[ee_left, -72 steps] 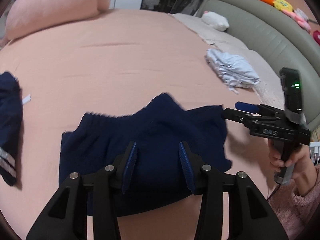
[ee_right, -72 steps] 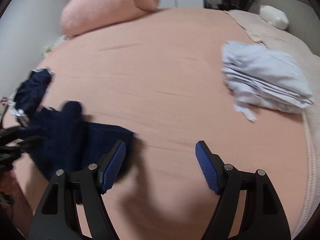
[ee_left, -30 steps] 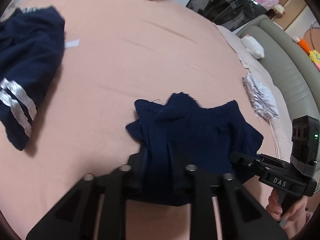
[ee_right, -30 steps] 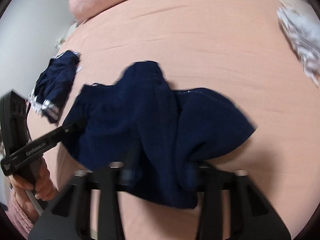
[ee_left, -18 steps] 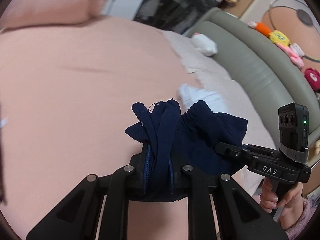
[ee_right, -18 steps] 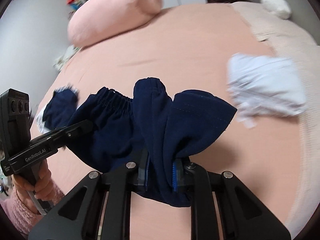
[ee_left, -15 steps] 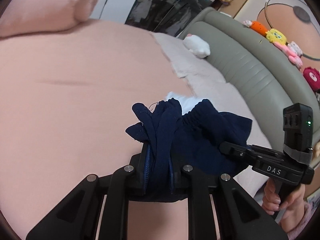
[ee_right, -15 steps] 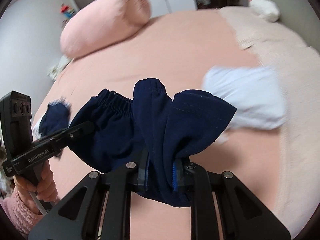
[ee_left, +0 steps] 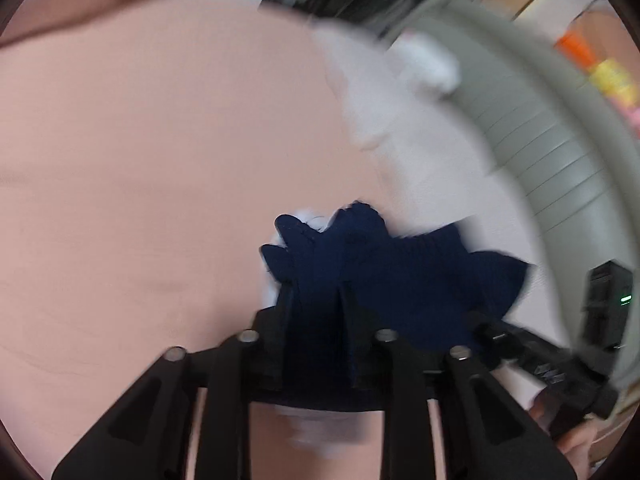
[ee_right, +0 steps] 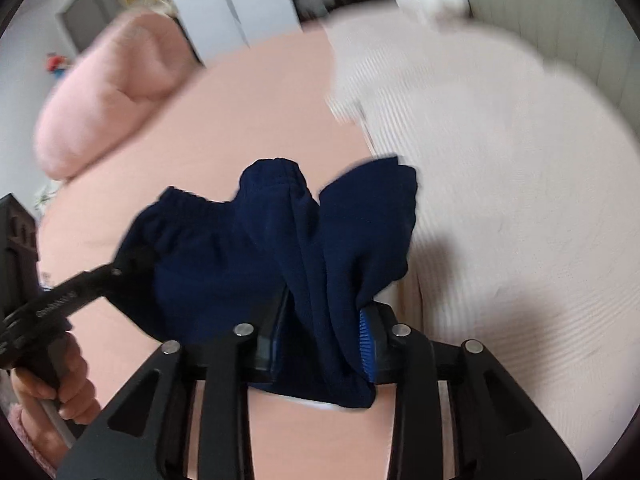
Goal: Fold clothes
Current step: 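Lift the folded pants bundle with both grippers and carry it onto the white garment stack, then open both grippers to release the pants onto the white stack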
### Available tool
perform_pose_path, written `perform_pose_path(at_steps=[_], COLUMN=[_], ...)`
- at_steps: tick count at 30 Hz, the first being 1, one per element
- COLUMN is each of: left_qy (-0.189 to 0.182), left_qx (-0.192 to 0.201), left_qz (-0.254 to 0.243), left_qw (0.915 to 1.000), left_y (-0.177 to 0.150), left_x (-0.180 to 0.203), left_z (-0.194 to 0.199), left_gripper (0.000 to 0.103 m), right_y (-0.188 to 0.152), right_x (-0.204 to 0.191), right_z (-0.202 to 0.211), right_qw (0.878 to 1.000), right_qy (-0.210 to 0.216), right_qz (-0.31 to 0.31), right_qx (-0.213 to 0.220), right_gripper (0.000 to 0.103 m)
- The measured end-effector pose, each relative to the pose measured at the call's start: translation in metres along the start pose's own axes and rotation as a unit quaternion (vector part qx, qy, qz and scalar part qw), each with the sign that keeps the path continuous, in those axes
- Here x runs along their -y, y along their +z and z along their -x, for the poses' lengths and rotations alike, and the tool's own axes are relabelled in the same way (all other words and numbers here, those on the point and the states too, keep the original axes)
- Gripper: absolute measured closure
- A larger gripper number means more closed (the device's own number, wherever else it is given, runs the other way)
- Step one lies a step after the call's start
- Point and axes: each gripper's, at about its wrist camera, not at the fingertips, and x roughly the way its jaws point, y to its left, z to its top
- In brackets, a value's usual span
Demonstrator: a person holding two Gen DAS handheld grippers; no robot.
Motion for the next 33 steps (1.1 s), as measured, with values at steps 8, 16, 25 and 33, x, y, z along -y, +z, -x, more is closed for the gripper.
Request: perform_pose_path(at_steps=[8,16,25,33], left_qy=[-0.042,0.07,0.086,0.15], left_qx=[0.117,0.026,0.077,0.119], left_qz=[-0.121,-0.14,-0.082,-0.088], left_qw=[0.9849,0.9874,0.99,0.9776], left_y=[0.007,0.001,0.02,-0.012], left_x=[0.022,0.027,0.005,-0.039], left_z=[0.07,0.024,0.098,0.214], left_gripper=[0.045,0.051,0.039,0.027], right_y=[-0.012,-0.011,-0.014,-0.053], right_x=[0.019,0.007,-0.019,-0.134], right_z=[0.056,0.012,0.086,0.156], right_qw=[0.992,0.997,0.991,0.991], right_qy=[0.014,-0.06,-0.11,-0.099], right_qz=[-0.038,0.005,0.021,0.038], right_qx=[0.118,0.039,0.071,0.087], right_gripper=[0.049,0.034,0.023,0.001])
